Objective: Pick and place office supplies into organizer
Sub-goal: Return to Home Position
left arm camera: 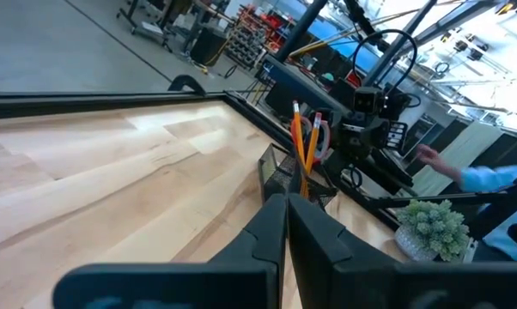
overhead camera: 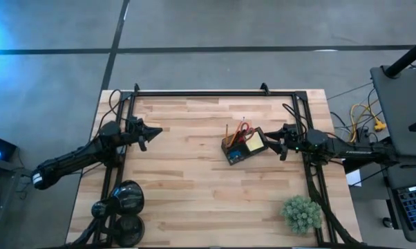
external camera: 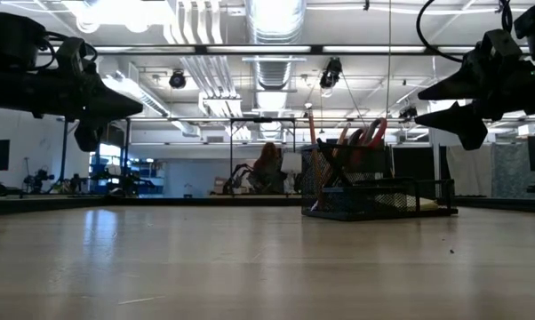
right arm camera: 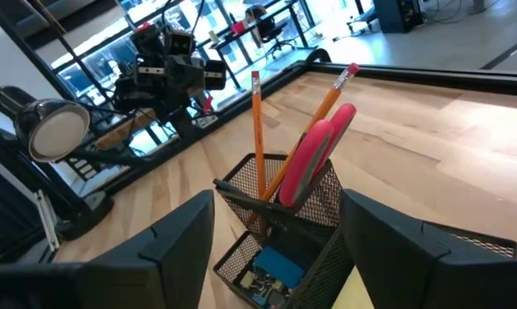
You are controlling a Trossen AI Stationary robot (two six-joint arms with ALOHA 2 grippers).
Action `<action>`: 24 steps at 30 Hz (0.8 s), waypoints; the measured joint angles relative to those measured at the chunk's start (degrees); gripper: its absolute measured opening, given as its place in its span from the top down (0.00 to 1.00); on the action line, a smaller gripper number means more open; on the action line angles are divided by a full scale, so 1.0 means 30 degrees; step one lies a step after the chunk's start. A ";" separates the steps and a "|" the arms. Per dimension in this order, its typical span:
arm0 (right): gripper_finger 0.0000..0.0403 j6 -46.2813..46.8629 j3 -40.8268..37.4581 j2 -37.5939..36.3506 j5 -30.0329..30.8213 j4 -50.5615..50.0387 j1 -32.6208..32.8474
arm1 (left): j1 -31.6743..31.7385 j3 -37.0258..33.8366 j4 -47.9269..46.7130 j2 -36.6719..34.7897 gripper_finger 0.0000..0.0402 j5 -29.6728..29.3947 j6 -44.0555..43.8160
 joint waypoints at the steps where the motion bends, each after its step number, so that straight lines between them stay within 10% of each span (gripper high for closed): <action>1: 0.40 0.0000 0.0000 -0.0005 -0.0001 0.0000 0.0000 | 0.0000 -0.0006 0.0000 -0.0014 1.00 0.0007 -0.0001; 24: 0.41 0.0000 0.0007 -0.0007 0.0000 0.0000 -0.0007 | 0.0000 -0.0015 0.0000 0.0007 1.00 0.0013 0.0006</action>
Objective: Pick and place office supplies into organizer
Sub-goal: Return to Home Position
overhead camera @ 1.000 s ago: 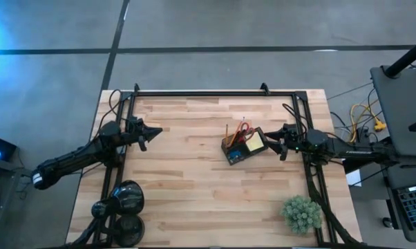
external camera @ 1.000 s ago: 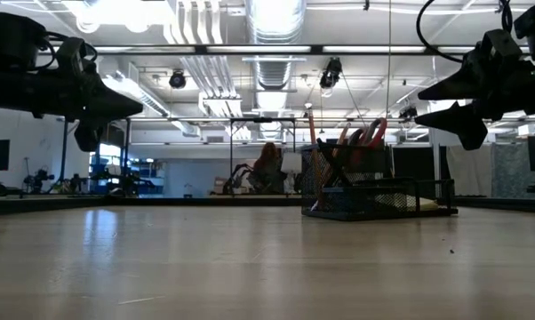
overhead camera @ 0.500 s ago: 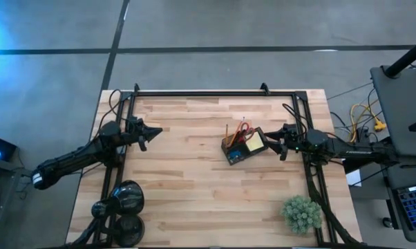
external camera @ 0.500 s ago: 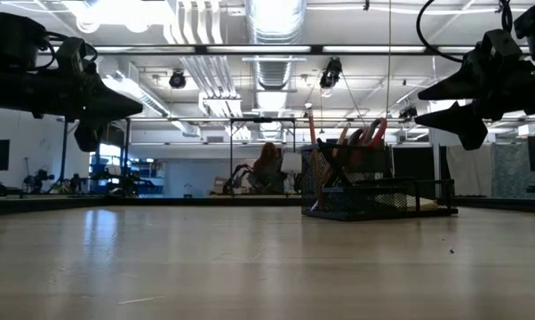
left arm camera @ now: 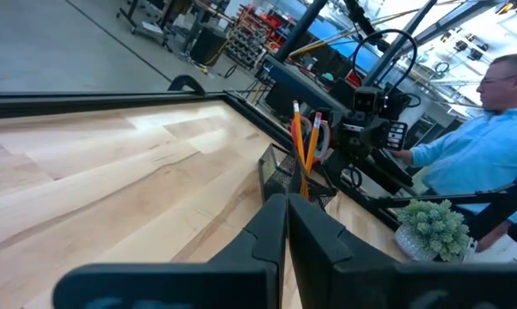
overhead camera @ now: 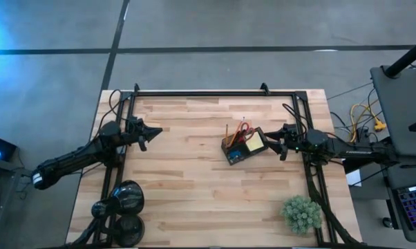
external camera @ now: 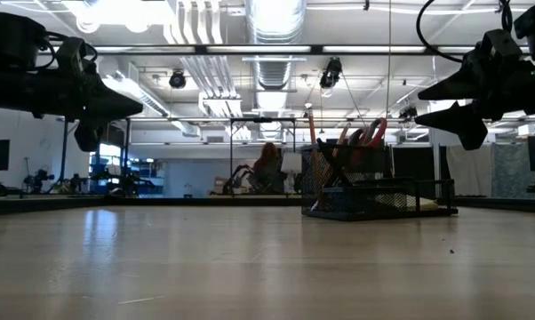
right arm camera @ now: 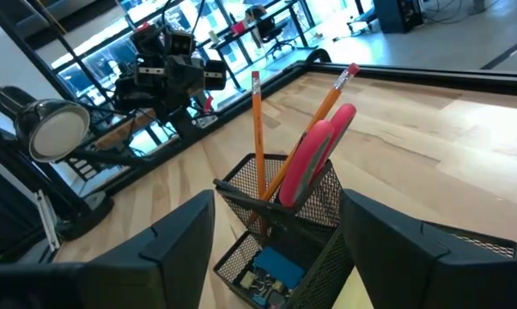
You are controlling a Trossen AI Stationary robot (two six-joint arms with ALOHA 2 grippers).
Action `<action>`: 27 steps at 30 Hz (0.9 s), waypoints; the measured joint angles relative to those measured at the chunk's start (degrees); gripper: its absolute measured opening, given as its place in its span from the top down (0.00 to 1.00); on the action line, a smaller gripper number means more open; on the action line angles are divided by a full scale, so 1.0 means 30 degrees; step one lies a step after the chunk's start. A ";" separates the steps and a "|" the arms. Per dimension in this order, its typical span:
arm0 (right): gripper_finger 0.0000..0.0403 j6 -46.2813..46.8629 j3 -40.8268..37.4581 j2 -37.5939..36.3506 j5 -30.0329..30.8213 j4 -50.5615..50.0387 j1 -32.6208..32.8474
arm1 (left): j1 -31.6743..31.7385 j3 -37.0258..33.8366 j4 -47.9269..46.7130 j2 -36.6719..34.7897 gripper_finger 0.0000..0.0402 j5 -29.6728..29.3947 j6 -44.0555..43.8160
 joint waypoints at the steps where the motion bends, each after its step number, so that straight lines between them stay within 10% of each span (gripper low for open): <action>1: 0.41 0.0000 0.0000 -0.0001 -0.0007 0.0007 -0.0001 | 0.0001 0.0000 0.0001 0.0000 1.00 -0.0001 0.0001; 27: 0.41 0.0000 0.0000 -0.0001 0.0000 0.0000 0.0007 | 0.0007 -0.0007 0.0002 -0.0018 1.00 0.0001 0.0001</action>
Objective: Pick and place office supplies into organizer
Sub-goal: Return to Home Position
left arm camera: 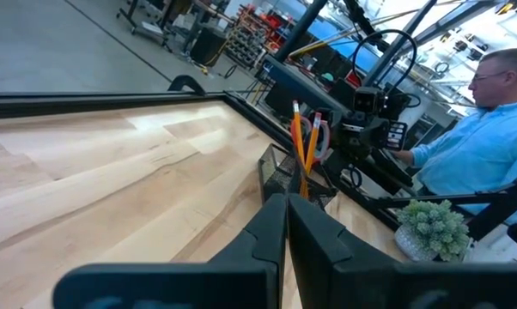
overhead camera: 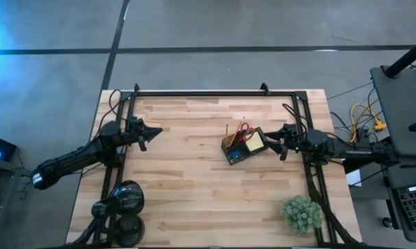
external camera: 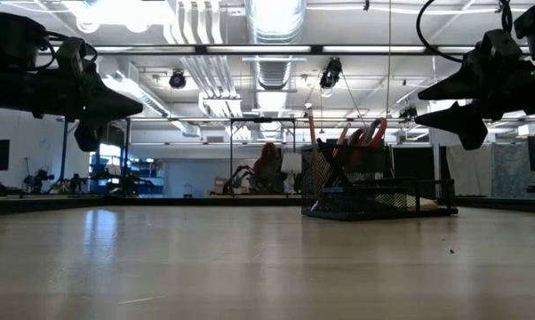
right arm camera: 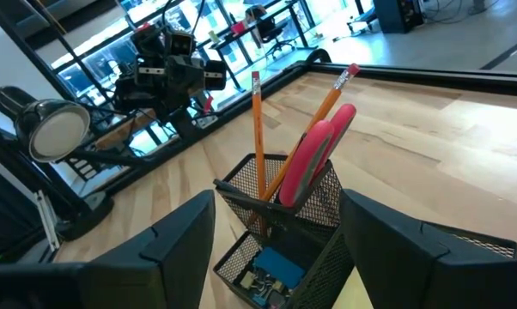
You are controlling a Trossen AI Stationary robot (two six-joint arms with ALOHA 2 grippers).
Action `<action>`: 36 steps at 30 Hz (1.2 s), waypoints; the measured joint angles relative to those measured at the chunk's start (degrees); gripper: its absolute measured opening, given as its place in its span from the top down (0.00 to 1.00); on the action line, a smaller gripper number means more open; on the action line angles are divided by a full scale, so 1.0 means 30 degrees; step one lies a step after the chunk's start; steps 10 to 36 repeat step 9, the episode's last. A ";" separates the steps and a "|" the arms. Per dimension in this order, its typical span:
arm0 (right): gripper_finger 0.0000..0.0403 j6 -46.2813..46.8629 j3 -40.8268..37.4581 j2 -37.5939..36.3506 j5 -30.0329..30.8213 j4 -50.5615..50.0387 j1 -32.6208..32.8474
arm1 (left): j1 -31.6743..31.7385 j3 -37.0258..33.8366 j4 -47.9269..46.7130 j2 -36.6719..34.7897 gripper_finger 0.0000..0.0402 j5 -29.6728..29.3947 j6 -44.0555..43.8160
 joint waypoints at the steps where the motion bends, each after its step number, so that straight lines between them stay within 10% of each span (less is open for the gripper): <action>1: 0.41 0.0000 0.0000 0.0000 -0.0007 0.0007 -0.0007 | 0.0000 0.0000 0.0005 0.0018 1.00 -0.0003 0.0000; 36: 0.40 0.0000 0.0000 0.0000 -0.0007 0.0000 0.0000 | 0.0000 0.0000 -0.0002 -0.0012 1.00 -0.0004 0.0000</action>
